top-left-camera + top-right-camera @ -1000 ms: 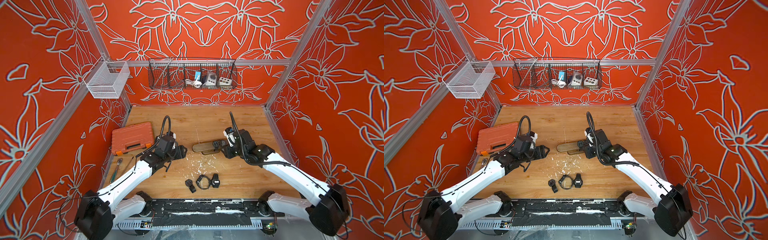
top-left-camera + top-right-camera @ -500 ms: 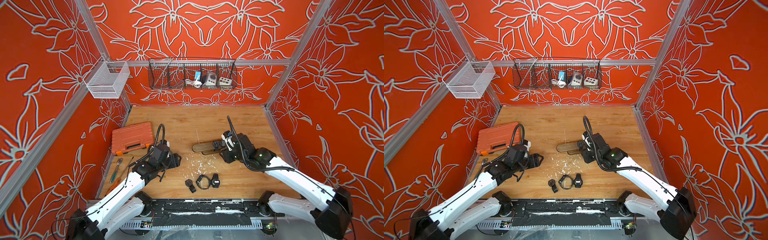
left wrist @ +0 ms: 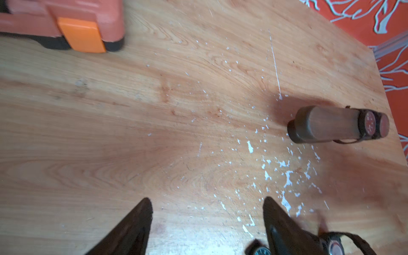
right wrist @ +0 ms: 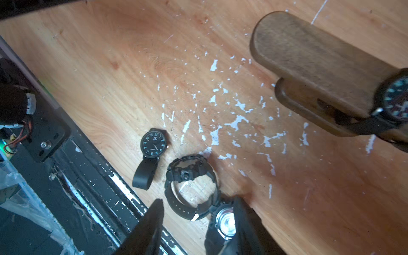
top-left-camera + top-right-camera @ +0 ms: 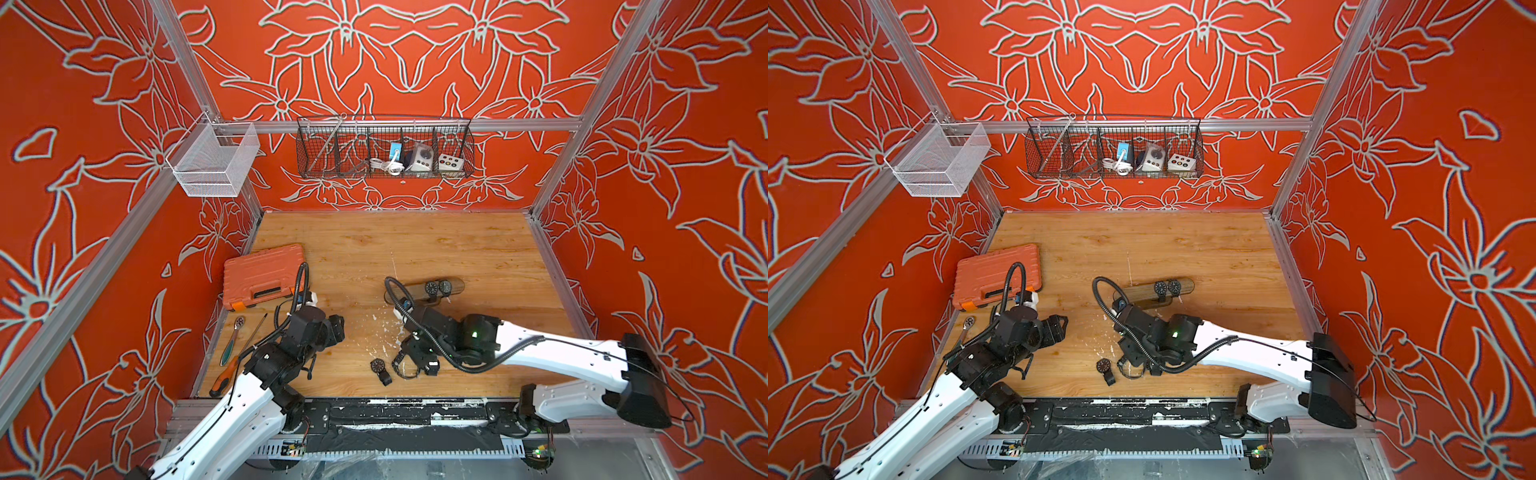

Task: Place watch on stand
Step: Pick up the watch at the center of the board.

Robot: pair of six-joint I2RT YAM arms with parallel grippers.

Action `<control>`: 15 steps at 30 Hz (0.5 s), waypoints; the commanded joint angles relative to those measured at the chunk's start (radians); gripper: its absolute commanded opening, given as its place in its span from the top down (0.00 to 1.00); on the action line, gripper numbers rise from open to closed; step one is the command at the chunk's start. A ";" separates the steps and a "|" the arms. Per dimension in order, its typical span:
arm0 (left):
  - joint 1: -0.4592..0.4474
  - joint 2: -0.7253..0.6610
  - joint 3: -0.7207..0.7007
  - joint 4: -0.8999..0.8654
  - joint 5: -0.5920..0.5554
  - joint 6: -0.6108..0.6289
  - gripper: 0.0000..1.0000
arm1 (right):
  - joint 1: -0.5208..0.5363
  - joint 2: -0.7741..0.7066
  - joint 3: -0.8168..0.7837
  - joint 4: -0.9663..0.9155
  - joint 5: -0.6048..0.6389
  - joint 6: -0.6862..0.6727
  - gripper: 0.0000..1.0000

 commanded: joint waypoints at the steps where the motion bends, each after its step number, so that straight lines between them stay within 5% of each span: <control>1: 0.002 -0.012 0.015 -0.012 -0.013 0.007 0.58 | 0.007 -0.032 0.021 -0.022 0.020 -0.001 0.47; 15: 0.002 -0.229 -0.069 -0.111 -0.124 -0.037 0.36 | 0.057 -0.190 -0.039 -0.077 0.053 0.028 0.47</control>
